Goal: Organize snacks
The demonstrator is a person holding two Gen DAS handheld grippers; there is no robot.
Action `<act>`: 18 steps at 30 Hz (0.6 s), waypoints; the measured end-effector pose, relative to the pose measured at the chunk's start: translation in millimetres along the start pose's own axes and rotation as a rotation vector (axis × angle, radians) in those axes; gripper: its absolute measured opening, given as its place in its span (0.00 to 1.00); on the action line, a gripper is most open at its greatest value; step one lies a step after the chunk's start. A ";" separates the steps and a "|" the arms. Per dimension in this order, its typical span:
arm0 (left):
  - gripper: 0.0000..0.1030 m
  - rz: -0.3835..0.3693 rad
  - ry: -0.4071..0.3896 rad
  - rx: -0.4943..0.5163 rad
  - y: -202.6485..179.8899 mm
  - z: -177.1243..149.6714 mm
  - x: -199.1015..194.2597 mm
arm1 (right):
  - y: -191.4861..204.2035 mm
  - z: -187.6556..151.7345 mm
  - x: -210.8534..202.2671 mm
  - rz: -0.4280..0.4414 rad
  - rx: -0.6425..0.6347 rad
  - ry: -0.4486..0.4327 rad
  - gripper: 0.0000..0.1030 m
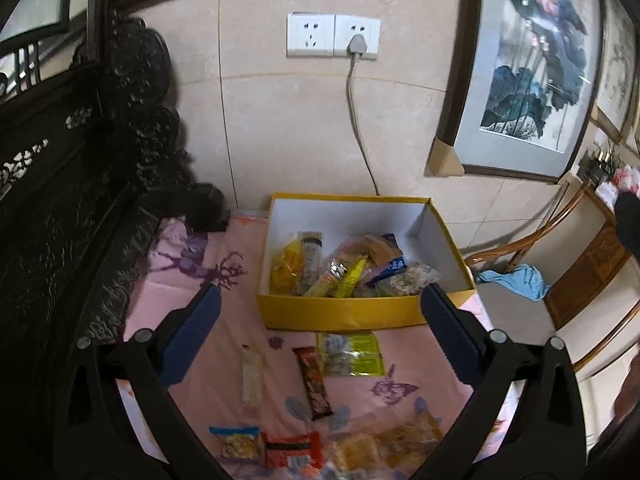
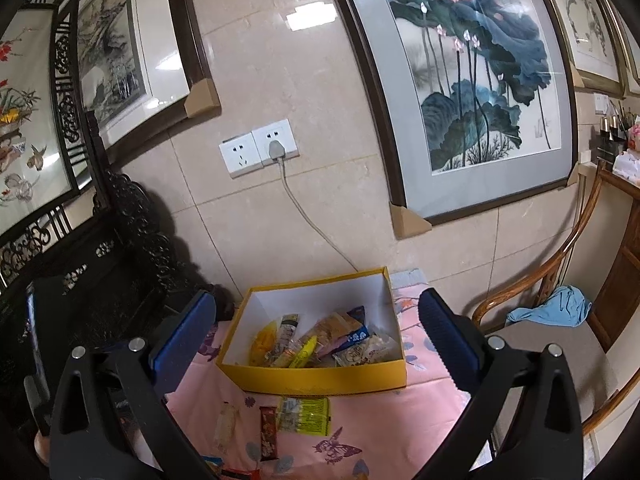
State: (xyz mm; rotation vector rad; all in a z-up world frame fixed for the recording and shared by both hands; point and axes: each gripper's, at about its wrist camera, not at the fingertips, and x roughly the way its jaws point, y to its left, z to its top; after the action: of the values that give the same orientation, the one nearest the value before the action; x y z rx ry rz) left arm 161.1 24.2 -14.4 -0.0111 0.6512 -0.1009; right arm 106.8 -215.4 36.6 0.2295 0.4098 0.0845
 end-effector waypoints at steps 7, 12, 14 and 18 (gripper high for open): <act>0.98 0.026 -0.008 0.022 7.4 -64.3 -2.3 | -22.8 -52.0 19.1 -0.068 -0.135 0.139 0.99; 0.98 0.196 0.061 0.075 19.5 -126.1 10.6 | -102.8 -141.5 47.2 -0.268 -0.098 0.443 0.99; 0.98 0.265 0.047 0.103 25.0 -145.2 12.5 | -134.6 -166.3 50.9 -0.226 0.042 0.514 0.99; 0.98 0.250 0.138 0.143 26.8 -166.8 22.3 | -156.0 -202.3 63.1 -0.300 0.004 0.601 0.99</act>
State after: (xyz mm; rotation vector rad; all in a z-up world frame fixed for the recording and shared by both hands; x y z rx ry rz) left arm 80.1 52.2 -161.6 0.2166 0.7767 0.0944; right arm 88.3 -317.6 -205.2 0.1400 1.0371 -0.1477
